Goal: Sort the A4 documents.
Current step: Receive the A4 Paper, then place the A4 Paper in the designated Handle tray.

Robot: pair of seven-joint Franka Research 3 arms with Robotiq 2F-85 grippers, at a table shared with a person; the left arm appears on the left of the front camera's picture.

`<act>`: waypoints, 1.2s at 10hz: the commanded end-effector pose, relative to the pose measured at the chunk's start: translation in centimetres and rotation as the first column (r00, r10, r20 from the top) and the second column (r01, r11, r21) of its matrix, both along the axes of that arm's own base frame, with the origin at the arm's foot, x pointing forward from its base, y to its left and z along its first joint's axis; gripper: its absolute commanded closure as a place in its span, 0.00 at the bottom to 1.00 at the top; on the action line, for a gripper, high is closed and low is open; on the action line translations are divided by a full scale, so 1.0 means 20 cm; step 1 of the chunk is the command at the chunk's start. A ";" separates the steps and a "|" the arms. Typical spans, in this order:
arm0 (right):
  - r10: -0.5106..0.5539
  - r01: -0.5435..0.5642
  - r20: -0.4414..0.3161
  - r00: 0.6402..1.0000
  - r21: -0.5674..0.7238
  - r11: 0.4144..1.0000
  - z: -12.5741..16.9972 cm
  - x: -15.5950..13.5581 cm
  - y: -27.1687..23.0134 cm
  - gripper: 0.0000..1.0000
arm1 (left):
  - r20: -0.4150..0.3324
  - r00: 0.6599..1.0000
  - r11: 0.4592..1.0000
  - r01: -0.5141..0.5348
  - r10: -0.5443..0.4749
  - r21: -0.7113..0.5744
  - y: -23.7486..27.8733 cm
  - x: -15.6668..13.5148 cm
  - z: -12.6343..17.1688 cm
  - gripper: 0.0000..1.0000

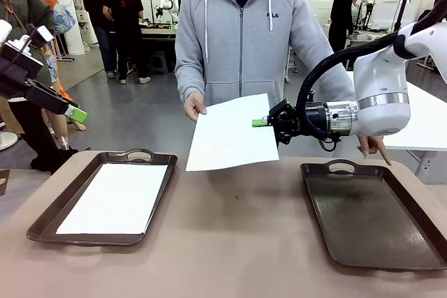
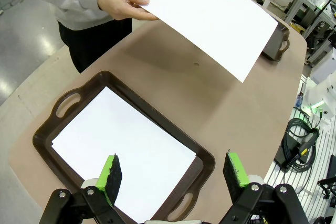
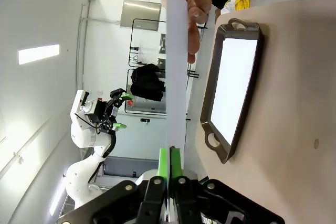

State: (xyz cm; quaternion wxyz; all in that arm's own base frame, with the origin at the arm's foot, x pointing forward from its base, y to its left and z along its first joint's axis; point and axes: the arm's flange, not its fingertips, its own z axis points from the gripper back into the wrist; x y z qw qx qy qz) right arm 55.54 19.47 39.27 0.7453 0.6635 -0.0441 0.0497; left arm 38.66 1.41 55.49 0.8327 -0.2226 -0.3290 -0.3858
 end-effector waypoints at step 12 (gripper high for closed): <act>0.000 0.000 0.000 1.000 0.000 1.000 0.00 0.00 0.00 1.00 | 0.004 1.000 1.000 -0.001 0.001 0.013 0.00 0.00 0.00 0.00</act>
